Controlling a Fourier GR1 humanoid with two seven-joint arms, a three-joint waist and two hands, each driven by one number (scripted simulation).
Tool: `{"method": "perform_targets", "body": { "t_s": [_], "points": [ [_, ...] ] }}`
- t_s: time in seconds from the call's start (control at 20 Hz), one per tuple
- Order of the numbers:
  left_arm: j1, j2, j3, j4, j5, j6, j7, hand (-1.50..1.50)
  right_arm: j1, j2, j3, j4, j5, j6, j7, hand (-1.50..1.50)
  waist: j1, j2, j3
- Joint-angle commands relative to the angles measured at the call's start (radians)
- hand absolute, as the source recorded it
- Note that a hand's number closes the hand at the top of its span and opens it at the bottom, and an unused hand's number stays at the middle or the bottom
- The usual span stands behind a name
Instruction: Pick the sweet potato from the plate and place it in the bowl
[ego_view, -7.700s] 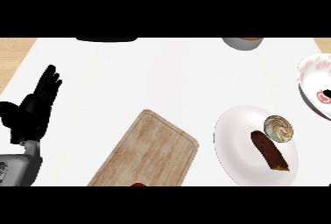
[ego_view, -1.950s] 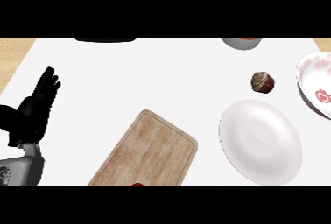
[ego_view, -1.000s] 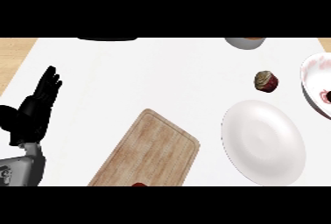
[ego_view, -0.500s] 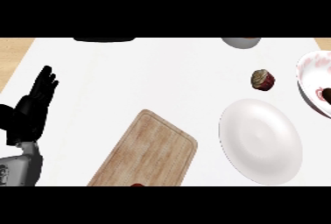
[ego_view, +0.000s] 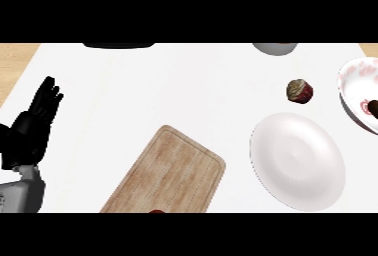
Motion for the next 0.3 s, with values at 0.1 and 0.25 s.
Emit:
{"method": "perform_targets", "body": {
  "t_s": [0.1,0.25],
  "points": [
    [0.02,-0.002,0.007,0.034,0.0,-0.008,-0.04,0.0,0.126,-0.036,-0.037,0.003,-0.051,0.175,-0.068,-1.5,-0.007,-0.001,-0.001],
    [-0.003,-0.01,-0.007,0.0,0.002,-0.002,0.007,0.0,0.122,-0.033,-0.062,-0.008,-0.082,0.184,-0.067,-1.5,0.001,-0.002,0.001]
  ]
}}
